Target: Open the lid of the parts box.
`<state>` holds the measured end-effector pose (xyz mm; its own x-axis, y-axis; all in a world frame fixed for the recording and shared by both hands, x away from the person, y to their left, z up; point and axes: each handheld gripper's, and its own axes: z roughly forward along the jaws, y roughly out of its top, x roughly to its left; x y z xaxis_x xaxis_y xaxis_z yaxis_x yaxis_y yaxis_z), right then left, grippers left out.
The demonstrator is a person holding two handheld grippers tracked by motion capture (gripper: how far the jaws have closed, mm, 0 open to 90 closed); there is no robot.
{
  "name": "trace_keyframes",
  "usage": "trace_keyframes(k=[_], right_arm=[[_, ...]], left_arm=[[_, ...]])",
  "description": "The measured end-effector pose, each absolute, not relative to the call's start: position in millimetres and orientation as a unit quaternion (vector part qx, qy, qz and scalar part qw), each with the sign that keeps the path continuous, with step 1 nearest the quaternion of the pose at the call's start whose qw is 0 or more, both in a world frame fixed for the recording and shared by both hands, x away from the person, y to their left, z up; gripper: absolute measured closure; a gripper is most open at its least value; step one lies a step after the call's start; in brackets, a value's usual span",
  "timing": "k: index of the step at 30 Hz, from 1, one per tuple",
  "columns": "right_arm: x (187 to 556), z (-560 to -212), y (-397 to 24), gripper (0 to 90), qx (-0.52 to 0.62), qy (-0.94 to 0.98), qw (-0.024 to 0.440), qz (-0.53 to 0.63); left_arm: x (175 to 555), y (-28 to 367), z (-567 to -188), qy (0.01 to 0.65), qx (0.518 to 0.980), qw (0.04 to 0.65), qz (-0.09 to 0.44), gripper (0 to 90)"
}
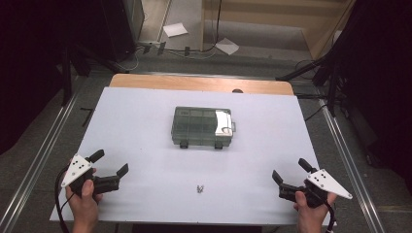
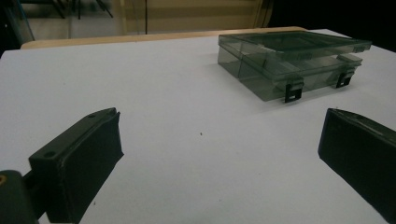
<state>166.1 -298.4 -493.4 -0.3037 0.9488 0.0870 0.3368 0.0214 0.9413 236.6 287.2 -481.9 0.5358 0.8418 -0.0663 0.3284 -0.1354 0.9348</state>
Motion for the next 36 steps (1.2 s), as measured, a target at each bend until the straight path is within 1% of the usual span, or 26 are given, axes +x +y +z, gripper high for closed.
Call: trace_keyframes(k=[6, 7, 10, 21, 25, 28, 36], right_arm=[[169.1, -493.2, -295.1, 0.0, 0.498, 0.646, 0.310, 0.488], [170.4, -492.8, -294.2, 0.0, 0.500, 0.642, 0.299, 0.498], [173.2, -492.4, -293.2, 0.0, 0.501, 0.638, 0.292, 0.507], [188.1, -489.6, -277.5, 0.0, 0.486, 0.654, 0.289, 0.503], [193.0, -488.5, -269.4, 0.0, 0.480, 0.661, 0.283, 0.503], [197.8, -487.7, -264.3, 0.0, 0.472, 0.669, 0.284, 0.499], [209.6, -486.4, -251.3, 0.3, 0.467, 0.679, 0.266, 0.500]], left_arm=[[237.7, 277.1, -481.7, 0.405, 0.717, 0.512, 0.245, 0.0], [238.6, 273.1, -481.9, 0.403, 0.720, 0.510, 0.243, 0.0], [240.4, 267.3, -482.9, 0.400, 0.726, 0.507, 0.238, 0.0], [243.8, 247.9, -480.3, 0.389, 0.736, 0.503, 0.232, 0.0], [249.3, 240.4, -480.2, 0.388, 0.740, 0.508, 0.209, 0.0], [252.7, 236.0, -480.6, 0.387, 0.746, 0.502, 0.204, 0.0], [260.9, 226.1, -480.9, 0.388, 0.748, 0.506, 0.184, 0.0]])
